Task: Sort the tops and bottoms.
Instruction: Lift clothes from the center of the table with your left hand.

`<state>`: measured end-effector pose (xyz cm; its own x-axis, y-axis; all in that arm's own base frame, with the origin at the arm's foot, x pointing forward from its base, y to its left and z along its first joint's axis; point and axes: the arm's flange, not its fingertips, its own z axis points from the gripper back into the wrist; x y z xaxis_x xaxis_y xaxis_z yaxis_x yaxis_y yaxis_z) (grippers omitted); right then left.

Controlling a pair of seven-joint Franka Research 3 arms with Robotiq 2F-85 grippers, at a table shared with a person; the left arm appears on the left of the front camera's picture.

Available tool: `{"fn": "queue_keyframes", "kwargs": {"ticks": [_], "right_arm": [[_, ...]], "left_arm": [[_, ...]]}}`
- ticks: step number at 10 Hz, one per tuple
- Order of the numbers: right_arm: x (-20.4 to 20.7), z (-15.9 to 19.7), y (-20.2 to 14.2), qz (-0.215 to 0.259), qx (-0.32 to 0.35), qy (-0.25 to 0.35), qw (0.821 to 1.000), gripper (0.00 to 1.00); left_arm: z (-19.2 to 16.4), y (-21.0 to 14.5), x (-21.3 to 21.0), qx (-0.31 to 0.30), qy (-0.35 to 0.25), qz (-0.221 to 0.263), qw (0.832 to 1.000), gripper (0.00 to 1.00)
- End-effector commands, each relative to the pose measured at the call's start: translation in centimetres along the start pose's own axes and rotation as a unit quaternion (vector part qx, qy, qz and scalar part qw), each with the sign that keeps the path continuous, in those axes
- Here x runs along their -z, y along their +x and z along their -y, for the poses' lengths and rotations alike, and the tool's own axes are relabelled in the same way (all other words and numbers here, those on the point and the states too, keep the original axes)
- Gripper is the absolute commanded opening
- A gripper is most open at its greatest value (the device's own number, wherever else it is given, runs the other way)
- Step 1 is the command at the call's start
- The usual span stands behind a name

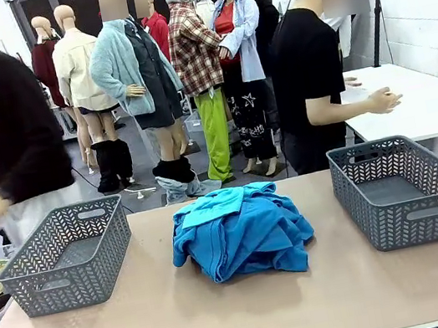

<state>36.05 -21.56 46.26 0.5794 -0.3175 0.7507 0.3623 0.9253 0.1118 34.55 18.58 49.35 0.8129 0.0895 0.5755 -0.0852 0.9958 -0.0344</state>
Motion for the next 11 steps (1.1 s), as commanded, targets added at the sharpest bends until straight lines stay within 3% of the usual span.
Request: {"fn": "queue_keyframes", "kwargs": {"ticks": [1, 11], "right_arm": [[-0.11, 0.06, -0.05, -0.005, -0.001, 0.002, 1.0, 1.0], [-0.11, 0.06, -0.05, -0.005, -0.001, 0.002, 1.0, 1.0]], "left_arm": [[-0.23, -0.14, -0.11, 0.007, 0.004, 0.0, 1.0, 1.0], [-0.23, -0.14, -0.11, 0.007, 0.004, 0.0, 1.0, 1.0]]}}
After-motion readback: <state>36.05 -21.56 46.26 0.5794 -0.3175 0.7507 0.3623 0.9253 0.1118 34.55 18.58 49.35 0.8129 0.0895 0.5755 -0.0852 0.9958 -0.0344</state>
